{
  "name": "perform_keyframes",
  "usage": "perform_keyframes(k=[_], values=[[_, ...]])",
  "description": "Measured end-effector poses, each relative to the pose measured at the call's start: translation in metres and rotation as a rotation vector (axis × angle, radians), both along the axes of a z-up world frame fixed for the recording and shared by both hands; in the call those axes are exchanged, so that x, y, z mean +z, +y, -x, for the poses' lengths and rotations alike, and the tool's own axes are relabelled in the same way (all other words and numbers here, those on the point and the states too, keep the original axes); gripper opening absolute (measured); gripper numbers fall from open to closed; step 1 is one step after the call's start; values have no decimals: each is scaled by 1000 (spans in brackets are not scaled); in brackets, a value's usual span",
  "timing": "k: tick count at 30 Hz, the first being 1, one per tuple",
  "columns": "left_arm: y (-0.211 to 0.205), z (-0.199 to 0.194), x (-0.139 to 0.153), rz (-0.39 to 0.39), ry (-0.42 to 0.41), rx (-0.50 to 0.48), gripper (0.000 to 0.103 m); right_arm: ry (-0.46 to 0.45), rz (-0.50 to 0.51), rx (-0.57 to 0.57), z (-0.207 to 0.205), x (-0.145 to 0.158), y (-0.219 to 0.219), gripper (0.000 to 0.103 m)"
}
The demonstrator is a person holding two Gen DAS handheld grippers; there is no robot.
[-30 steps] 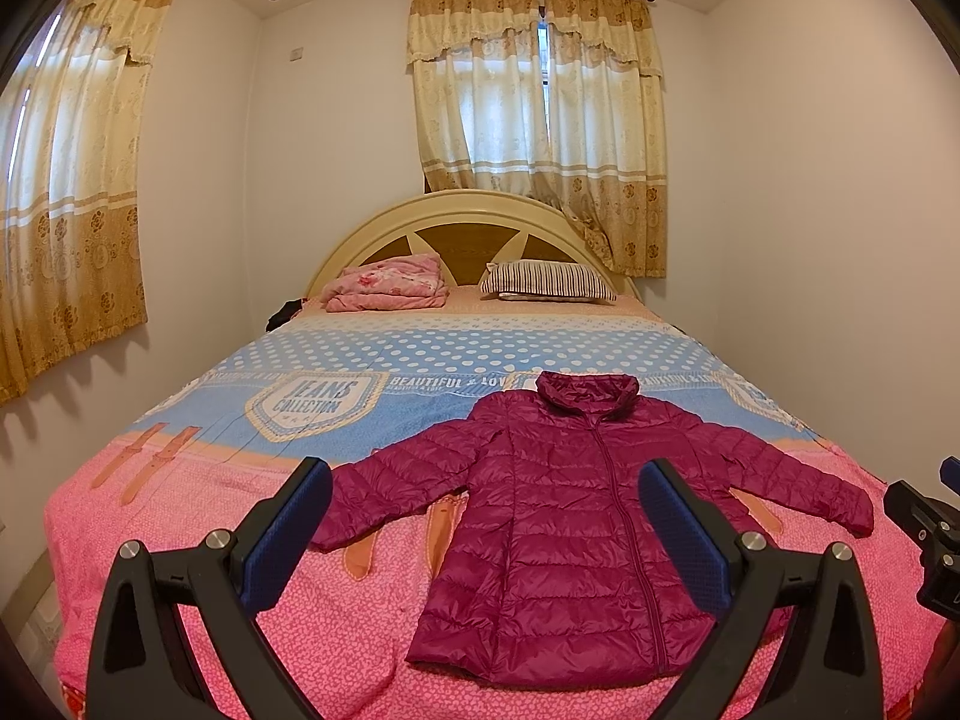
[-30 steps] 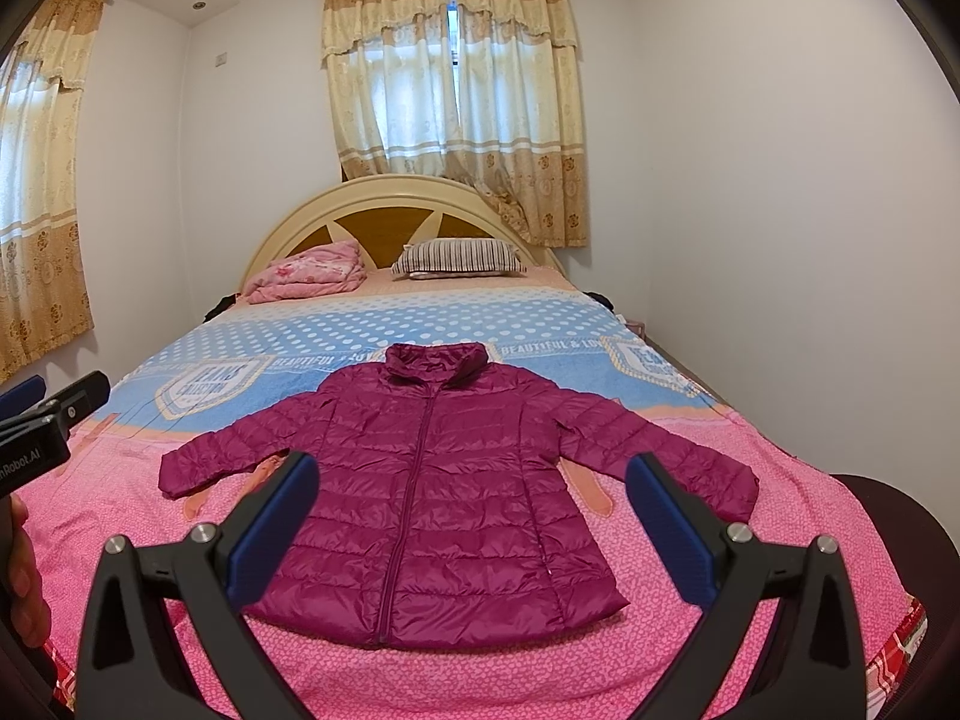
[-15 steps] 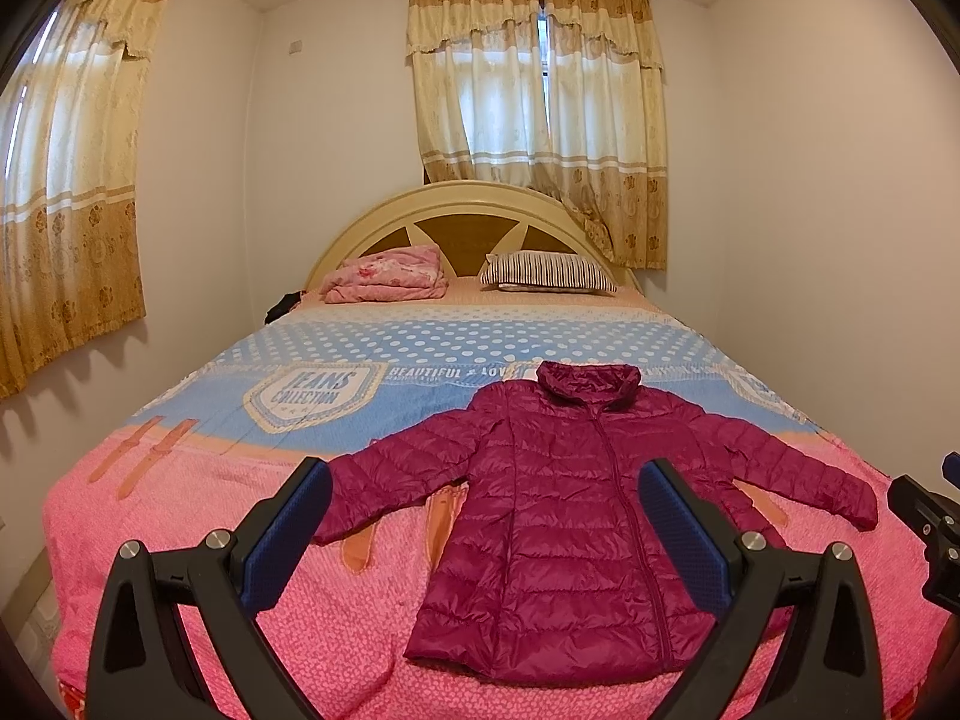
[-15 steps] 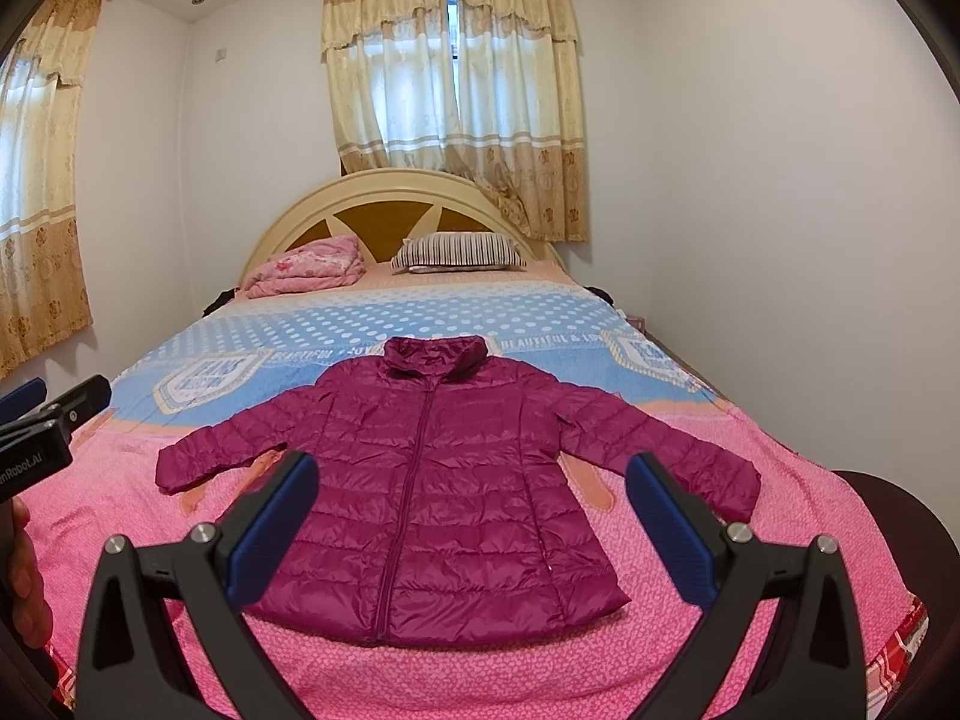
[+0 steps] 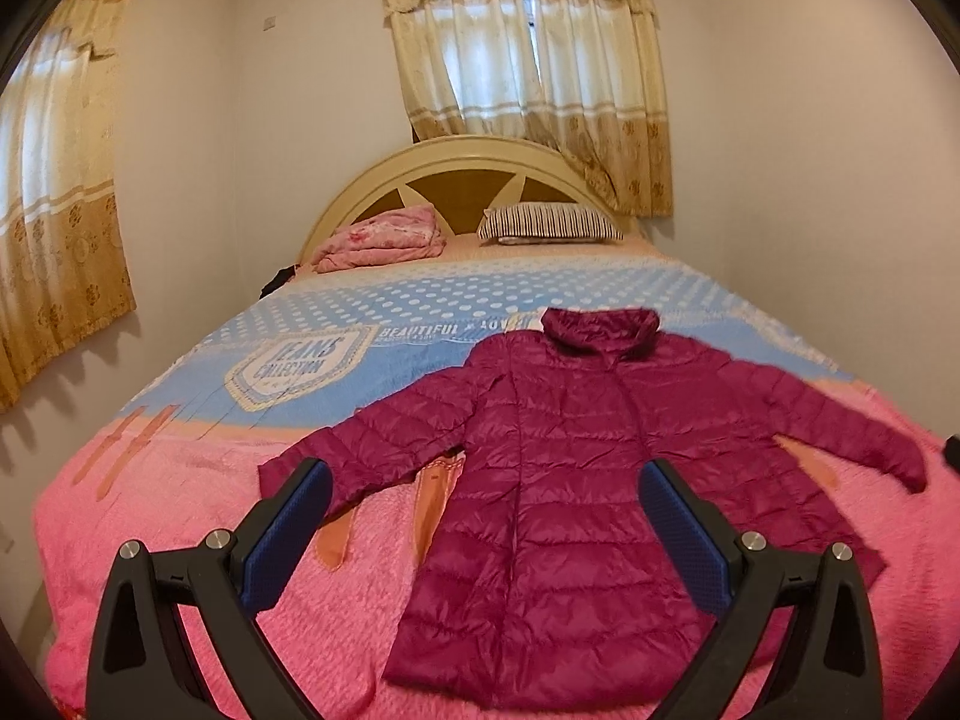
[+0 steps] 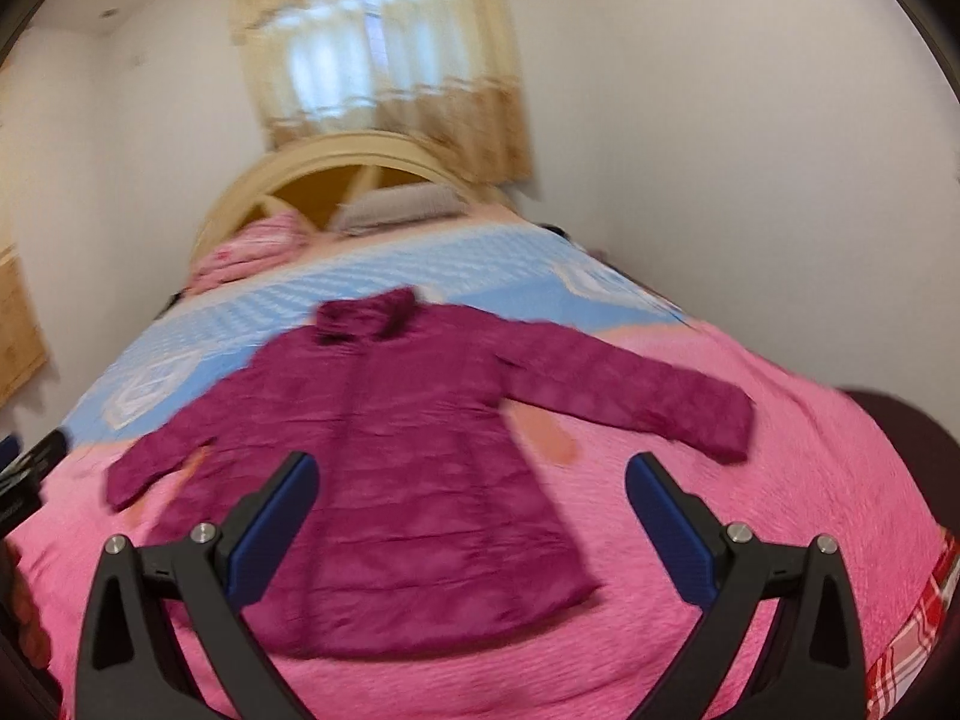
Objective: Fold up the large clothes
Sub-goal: 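Grasp the jacket sleeve cuff with the right gripper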
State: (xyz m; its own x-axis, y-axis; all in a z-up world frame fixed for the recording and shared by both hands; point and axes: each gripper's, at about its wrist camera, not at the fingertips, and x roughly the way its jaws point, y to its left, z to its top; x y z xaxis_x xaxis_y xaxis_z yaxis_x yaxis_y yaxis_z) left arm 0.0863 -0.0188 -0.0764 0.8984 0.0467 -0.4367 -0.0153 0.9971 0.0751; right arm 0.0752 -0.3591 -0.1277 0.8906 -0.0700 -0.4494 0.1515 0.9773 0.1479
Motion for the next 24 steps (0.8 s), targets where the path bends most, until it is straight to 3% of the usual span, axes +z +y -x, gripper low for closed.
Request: perform_keyframes(k=[8, 12, 18, 22, 24], values=[[-14, -81, -52, -57, 66, 68, 102, 166, -76, -235, -71, -41, -117, 96], [-11, -111, -70, -62, 102, 112, 102, 223, -86, -308, -94, -48, -146, 95], [-8, -139, -87, -68, 131, 143, 102, 341, -111, -390, -137, -77, -192, 85], [-8, -161, -100, -79, 170, 162, 102, 419, -144, -410, -154, -100, -210, 75], [-5, -173, -107, -71, 199, 171, 102, 445, -168, -400, -158, -108, -216, 63]])
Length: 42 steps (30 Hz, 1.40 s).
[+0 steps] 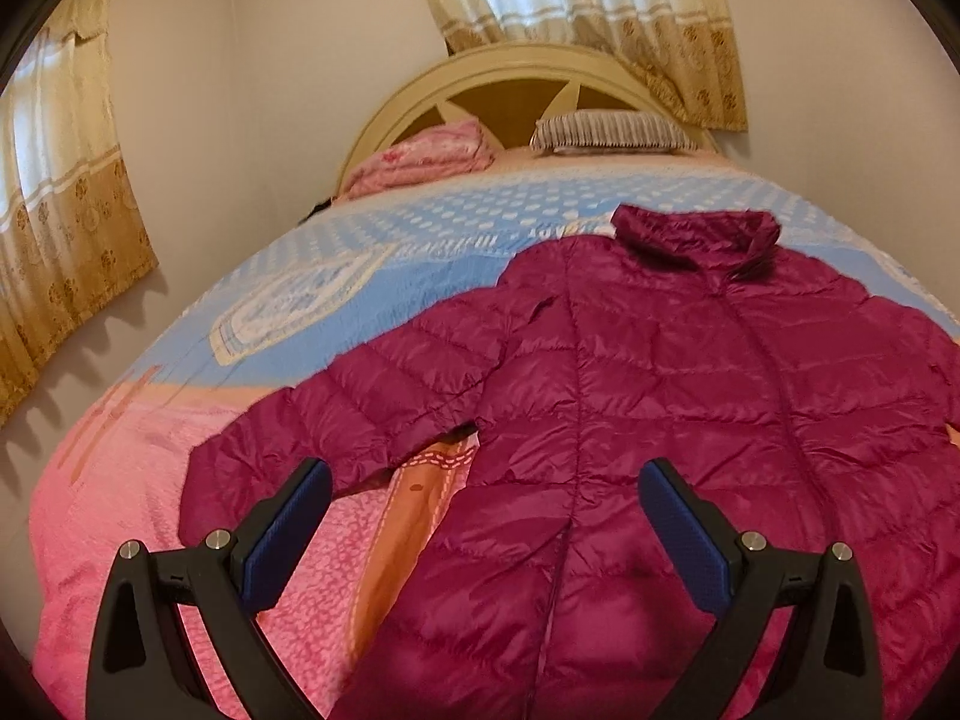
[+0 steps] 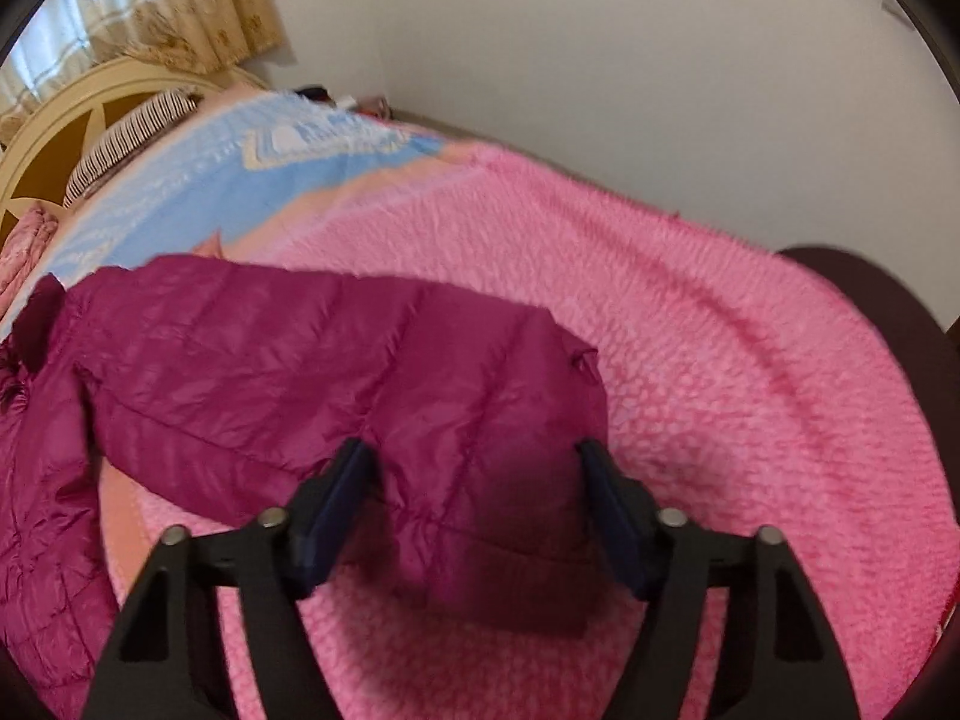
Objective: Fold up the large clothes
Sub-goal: 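Grasp the jacket sleeve cuff with the right gripper, then fold the held sleeve across the jacket body with the right gripper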
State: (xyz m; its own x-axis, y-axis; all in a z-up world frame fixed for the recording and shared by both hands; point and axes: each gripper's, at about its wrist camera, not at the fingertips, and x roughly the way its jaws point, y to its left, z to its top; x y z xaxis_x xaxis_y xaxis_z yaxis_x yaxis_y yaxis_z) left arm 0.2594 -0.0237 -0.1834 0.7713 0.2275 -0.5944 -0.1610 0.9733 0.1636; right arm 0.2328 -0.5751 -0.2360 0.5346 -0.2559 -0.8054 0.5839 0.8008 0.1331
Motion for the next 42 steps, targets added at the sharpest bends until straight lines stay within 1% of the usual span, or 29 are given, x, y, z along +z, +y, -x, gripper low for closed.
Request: perform_keyframes(k=[2, 3, 5, 6, 8, 11, 13, 17, 19, 20, 23, 29, 33, 35, 37, 38, 42], values=[[5, -12, -6, 14, 37, 10, 102, -6, -4, 16, 2, -2, 0, 44], [8, -18, -9, 23, 53, 13, 102, -7, 2, 23, 3, -1, 0, 40], [12, -25, -10, 28, 64, 19, 102, -13, 9, 40, 5, 5, 1, 26], [16, -27, -9, 30, 65, 20, 102, -14, 22, 45, 4, 8, 3, 23], [23, -30, -5, 36, 59, 29, 102, -22, 103, 70, 2, 25, 15, 17], [36, -34, 4, 37, 43, 43, 102, -52, 184, 110, -14, 46, 33, 15], [45, -36, 8, 36, 35, 55, 102, -82, 231, 152, -23, 66, 53, 14], [62, -41, 11, 45, 35, 75, 102, -140, 320, 257, -38, 109, 110, 14], [72, -40, 11, 53, 38, 84, 102, -159, 348, 304, -49, 121, 133, 13], [76, -40, 11, 57, 38, 88, 102, -170, 371, 337, -54, 129, 153, 13], [90, -38, 10, 68, 41, 100, 102, -192, 420, 412, -70, 138, 195, 13], [120, -36, 2, 82, 51, 138, 102, -210, 498, 562, -99, 138, 278, 13], [137, -36, -4, 82, 57, 165, 102, -212, 537, 665, -116, 130, 340, 12], [145, -37, -8, 79, 61, 178, 102, -210, 550, 710, -124, 119, 369, 12], [150, -39, -12, 75, 67, 186, 102, -205, 558, 736, -126, 112, 388, 12], [152, -40, -14, 74, 71, 190, 102, -203, 562, 757, -133, 101, 402, 12], [159, -44, -21, 67, 82, 201, 102, -173, 557, 809, -147, 72, 436, 12]])
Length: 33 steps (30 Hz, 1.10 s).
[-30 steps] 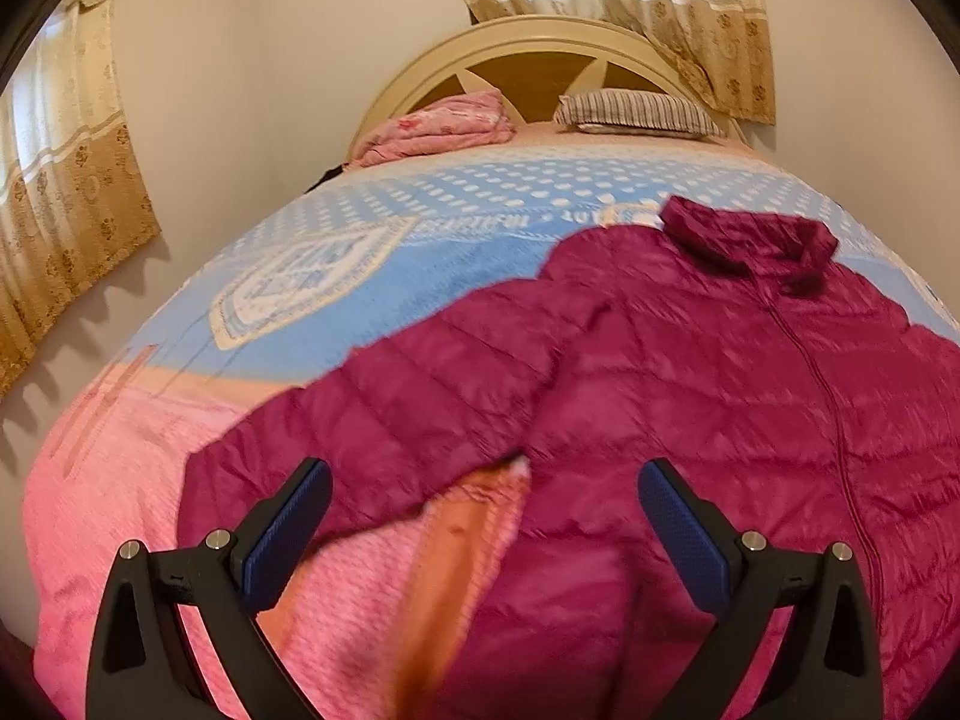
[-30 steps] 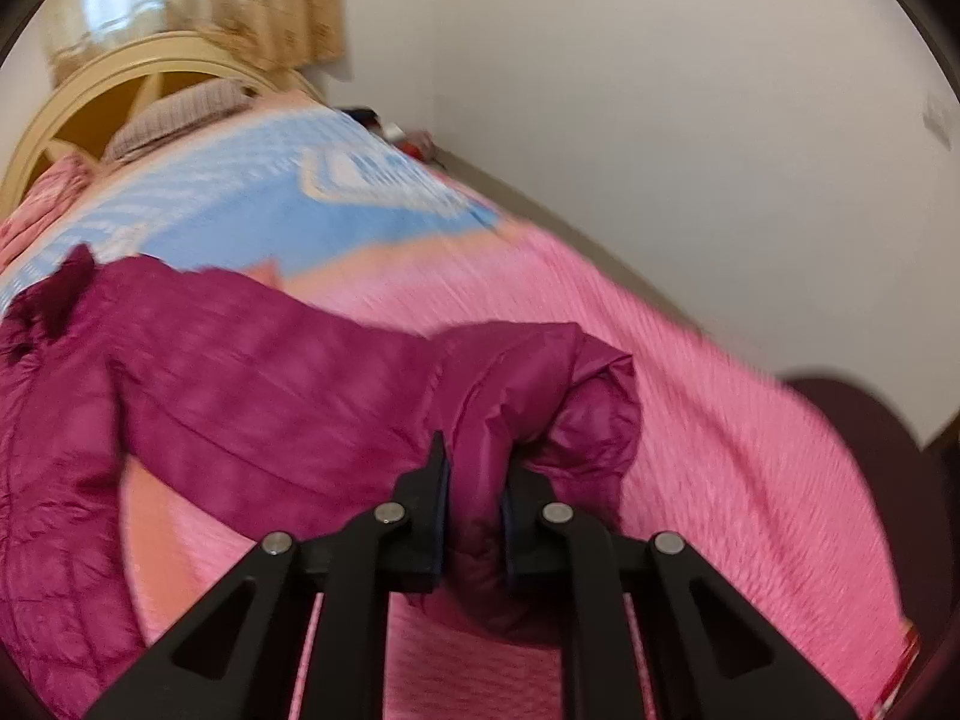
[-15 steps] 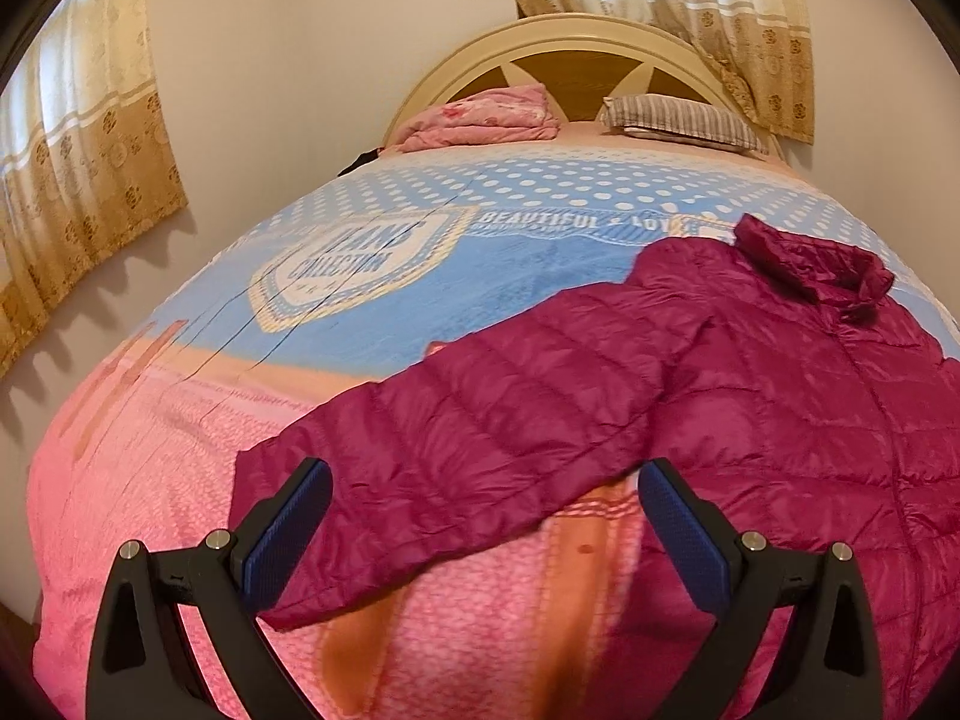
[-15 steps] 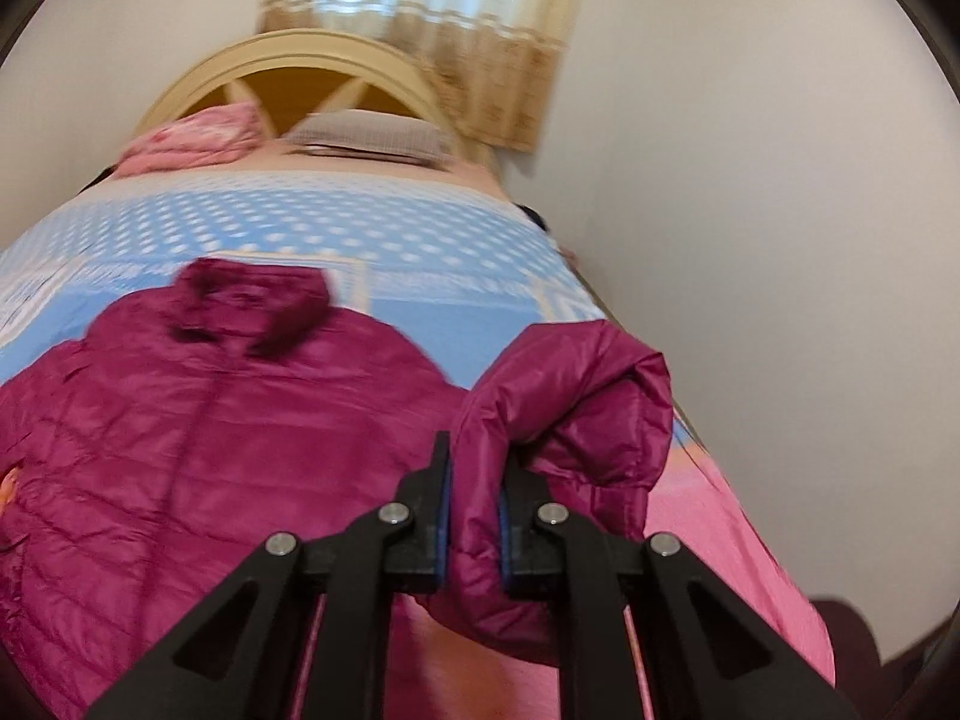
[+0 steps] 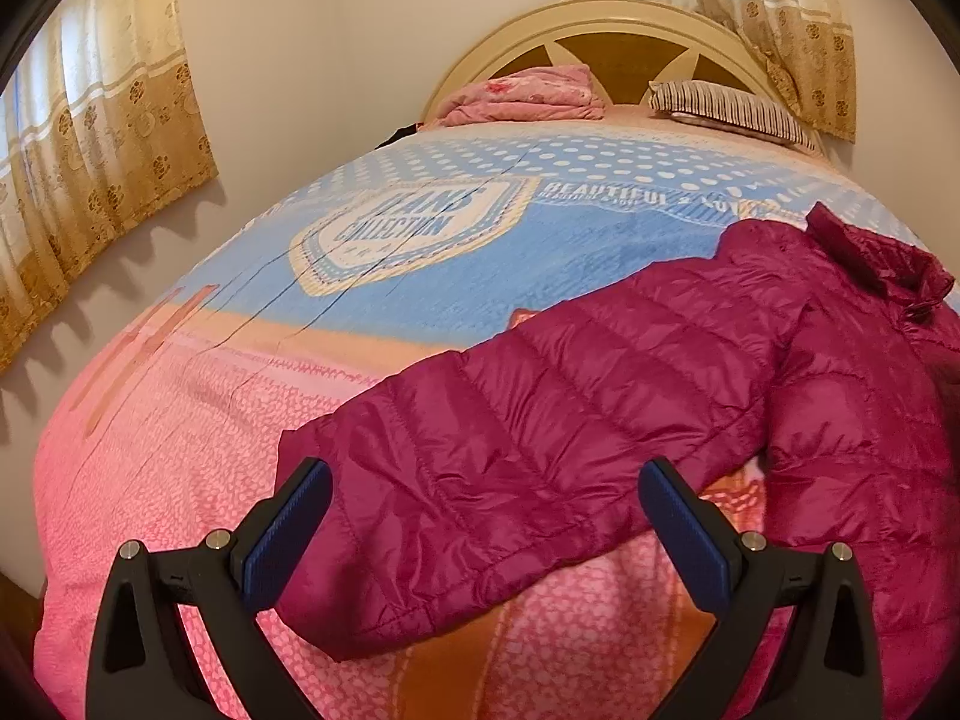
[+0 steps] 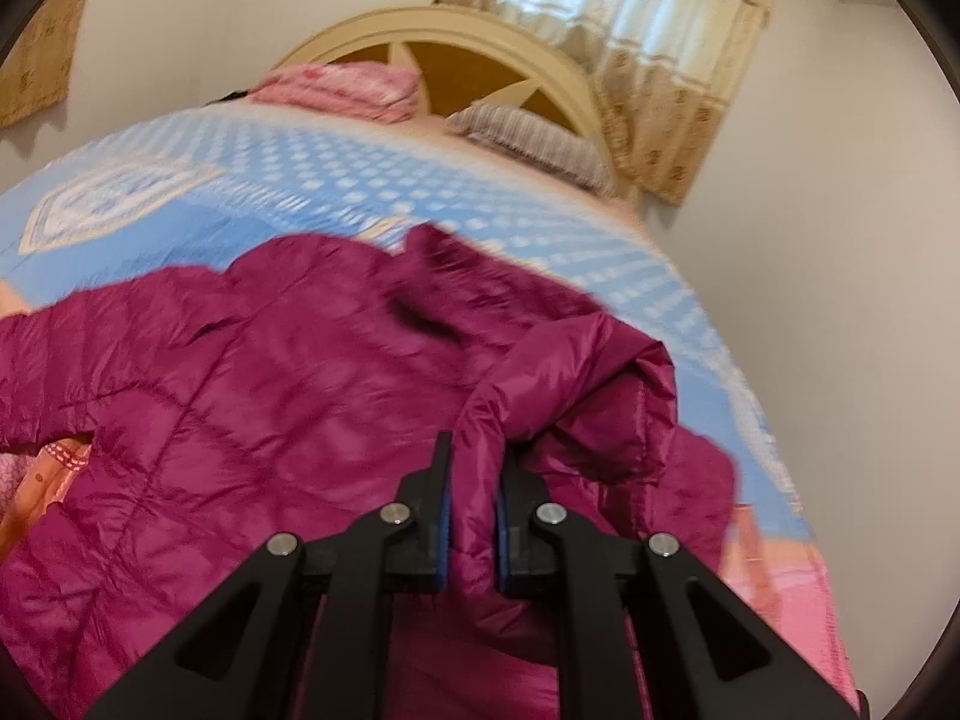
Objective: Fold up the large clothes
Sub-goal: 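Fold the held sleeve across the jacket body with the right gripper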
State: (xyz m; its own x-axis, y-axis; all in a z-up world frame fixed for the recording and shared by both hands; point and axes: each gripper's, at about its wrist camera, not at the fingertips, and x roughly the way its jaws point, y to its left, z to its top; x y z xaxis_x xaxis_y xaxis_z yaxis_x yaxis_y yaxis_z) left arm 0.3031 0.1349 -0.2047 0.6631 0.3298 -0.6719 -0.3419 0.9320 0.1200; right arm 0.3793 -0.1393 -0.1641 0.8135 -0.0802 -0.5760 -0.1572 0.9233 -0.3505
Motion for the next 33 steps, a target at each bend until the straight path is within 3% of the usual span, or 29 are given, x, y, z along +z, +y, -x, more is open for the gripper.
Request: perform_keyframes(k=[7, 9, 10, 11, 13, 20, 25, 28, 31, 33], values=[[0, -5, -11, -13, 26, -1, 102, 95, 44, 28, -23, -56, 39, 15], [-1, -5, -11, -17, 29, -2, 102, 106, 43, 24, -23, -62, 39, 29], [-2, -5, -10, -19, 28, -2, 102, 111, 41, 33, -22, -63, 41, 53], [-2, -5, -9, -24, 26, -2, 102, 107, 28, 47, -19, -59, 42, 71], [-3, -4, -4, -30, 20, 3, 102, 98, -16, 86, -9, -47, 43, 77], [8, 2, 17, -53, -7, 120, 102, 68, -52, 243, 26, -16, 79, 80], [13, 2, 33, -72, -24, 183, 102, 44, -96, 265, 41, -2, 75, 80], [-4, 2, 52, -76, -65, 160, 102, 32, -116, 183, 42, 7, 47, 75], [-41, -6, 70, -73, -101, 101, 102, 21, -146, 75, 33, 14, -1, 58], [-67, -14, 79, -68, -113, 65, 102, 14, -164, -15, 25, 15, -39, 54]])
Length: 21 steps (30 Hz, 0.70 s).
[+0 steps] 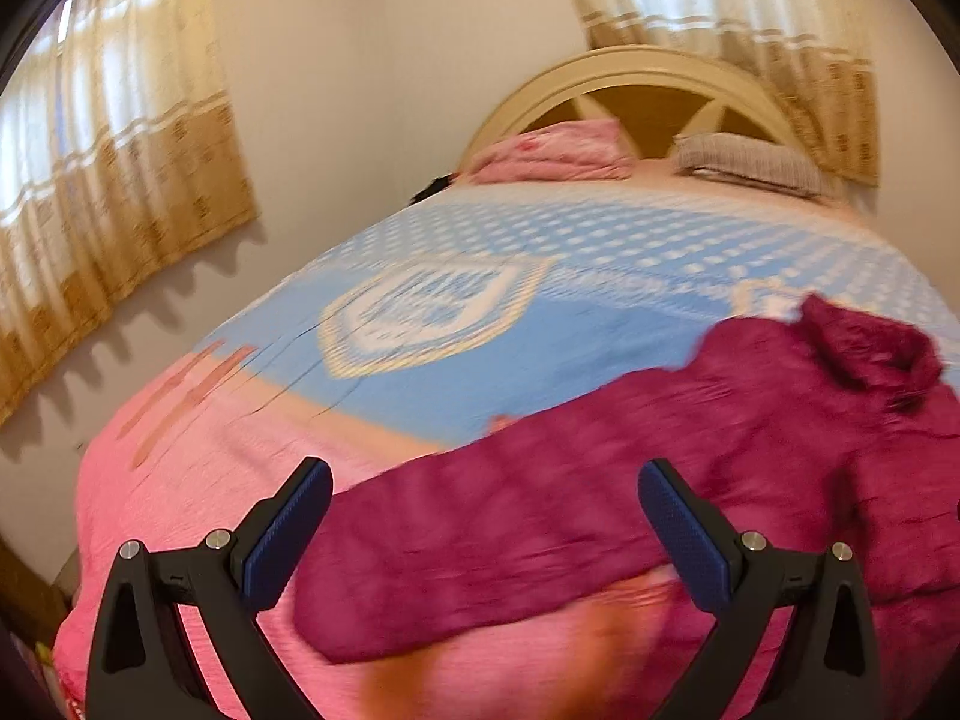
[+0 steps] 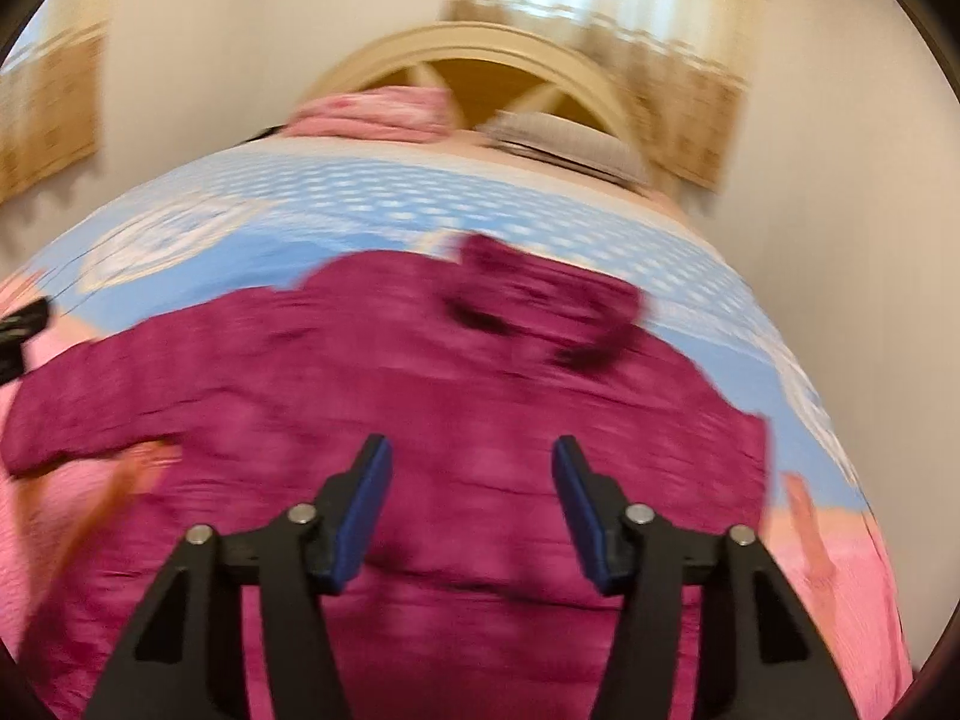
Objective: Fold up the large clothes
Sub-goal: 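Fold the held sleeve across the jacket body with the right gripper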
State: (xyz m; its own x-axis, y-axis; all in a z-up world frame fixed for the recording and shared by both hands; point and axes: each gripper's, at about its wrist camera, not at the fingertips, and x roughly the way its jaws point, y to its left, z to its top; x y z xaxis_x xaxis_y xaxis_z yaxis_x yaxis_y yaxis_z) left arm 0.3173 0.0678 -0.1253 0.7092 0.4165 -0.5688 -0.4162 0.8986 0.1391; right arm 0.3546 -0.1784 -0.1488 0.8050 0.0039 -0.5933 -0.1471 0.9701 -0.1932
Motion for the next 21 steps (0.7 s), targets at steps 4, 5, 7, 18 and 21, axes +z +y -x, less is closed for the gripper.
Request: perform_keyframes(k=[4, 5, 7, 18, 21], values=[[-59, -23, 9, -31, -32, -60, 102, 8, -59, -176, -21, -4, -77, 54], [-74, -31, 7, -38, -32, -73, 102, 13, -80, -216, -27, -7, -96, 54], [-102, -48, -5, -65, -16, -90, 102, 24, -105, -269, -41, -14, -123, 54], [-134, -123, -111, -166, 195, -34, 102, 149, -170, -310, -84, -84, -177, 54], [-121, -121, -113, -94, 189, -26, 102, 152, -166, -309, -83, -86, -176, 55]])
